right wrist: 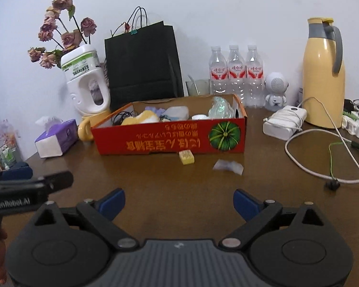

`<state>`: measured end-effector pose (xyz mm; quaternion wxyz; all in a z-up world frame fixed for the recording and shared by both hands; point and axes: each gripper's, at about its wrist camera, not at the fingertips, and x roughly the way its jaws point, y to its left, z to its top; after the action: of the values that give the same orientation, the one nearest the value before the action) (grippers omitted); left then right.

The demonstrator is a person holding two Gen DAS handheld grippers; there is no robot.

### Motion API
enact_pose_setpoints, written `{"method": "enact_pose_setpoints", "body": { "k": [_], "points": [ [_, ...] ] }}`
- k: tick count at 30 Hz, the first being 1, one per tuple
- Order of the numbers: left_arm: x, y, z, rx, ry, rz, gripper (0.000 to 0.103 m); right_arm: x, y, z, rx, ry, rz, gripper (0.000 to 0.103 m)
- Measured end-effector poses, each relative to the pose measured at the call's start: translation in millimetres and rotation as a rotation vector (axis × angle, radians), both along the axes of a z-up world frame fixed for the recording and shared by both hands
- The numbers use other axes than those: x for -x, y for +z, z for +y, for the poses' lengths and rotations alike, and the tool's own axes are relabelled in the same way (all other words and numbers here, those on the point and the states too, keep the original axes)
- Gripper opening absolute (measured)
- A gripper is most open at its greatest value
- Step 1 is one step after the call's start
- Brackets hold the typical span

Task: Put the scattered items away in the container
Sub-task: 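Lift both tools away from the box, then move both tools down toward the yellow block and clear wrapper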

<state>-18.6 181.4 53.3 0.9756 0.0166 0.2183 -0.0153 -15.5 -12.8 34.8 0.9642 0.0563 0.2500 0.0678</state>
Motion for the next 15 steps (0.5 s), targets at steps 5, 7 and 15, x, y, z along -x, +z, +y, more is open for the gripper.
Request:
{"method": "enact_pose_setpoints", "body": {
  "k": [5, 7, 15],
  "points": [
    [-3.4, -5.1, 4.5, 0.021, 0.027, 0.034, 0.103, 2.3, 2.0, -1.0, 0.005, 0.000, 0.014, 0.097],
    [-5.2, -6.2, 6.3, 0.039, 0.038, 0.049, 0.103, 2.3, 2.7, -3.2, 0.002, -0.003, 0.019, 0.097],
    [-12.6, -7.1, -0.8, 0.041, 0.028, 0.042, 0.103, -4.8, 0.5, -5.4, 0.013, -0.009, 0.031, 0.097]
  ]
}}
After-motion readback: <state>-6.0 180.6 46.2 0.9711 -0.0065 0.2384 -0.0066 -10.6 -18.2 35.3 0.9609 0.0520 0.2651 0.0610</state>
